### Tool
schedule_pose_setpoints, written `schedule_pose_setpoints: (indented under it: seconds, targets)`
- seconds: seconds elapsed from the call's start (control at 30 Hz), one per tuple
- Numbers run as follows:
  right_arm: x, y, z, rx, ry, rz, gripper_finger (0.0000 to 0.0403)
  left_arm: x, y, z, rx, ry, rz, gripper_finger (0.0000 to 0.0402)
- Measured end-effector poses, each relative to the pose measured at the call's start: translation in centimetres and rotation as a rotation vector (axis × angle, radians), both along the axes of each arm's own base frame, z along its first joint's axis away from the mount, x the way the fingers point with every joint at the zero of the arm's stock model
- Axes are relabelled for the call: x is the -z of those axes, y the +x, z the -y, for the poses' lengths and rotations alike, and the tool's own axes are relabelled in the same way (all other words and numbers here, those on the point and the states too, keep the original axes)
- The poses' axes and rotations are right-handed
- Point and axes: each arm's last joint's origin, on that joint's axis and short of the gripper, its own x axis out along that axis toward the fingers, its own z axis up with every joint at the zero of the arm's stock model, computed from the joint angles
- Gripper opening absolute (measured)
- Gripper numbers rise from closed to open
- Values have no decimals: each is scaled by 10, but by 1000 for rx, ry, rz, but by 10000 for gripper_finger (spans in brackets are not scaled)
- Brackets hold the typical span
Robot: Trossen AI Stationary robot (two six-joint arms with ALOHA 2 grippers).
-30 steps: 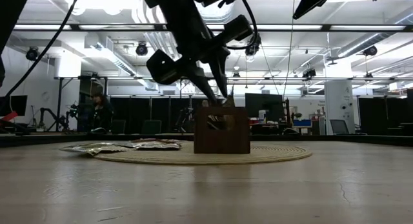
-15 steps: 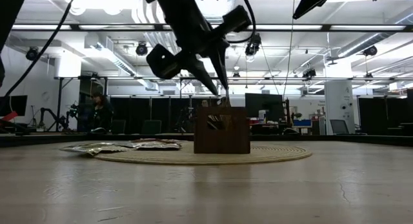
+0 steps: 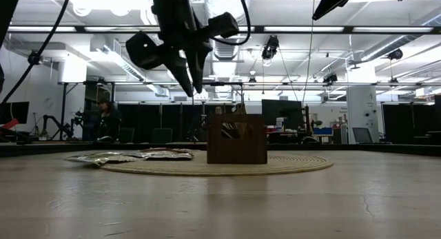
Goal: Pick & Place Tea
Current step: Adjust the orange tea bags in the wooden organizer
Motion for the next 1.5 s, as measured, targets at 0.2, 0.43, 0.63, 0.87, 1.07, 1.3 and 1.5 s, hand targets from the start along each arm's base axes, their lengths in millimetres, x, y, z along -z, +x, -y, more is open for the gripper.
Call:
schedule_pose_setpoints:
  seconds: [0.2, 0.43, 0.63, 0.87, 1.07, 1.3, 1.5]
  targets:
    - [0, 0, 0, 1, 1, 1, 57, 12, 2, 1, -9, -19, 7, 38]
    - [0, 0, 0, 1, 0, 1, 57, 23, -3, 3, -14, -28, -29, 2]
    - [0, 0, 0, 0, 0, 3, 57, 32, -2, 3, -22, -37, 0, 1]
    - [0, 0, 0, 0, 1, 4, 57, 41, 1, 3, -30, -45, 47, 0]
    - [0, 0, 0, 1, 1, 5, 57, 46, 0, 3, -44, -52, 53, 0]
    - [0, 1, 0, 1, 1, 6, 57, 47, 4, 3, -39, -55, 106, 0]
    - [0, 1, 0, 1, 1, 6, 57, 47, 4, 3, -40, -54, 112, 0]
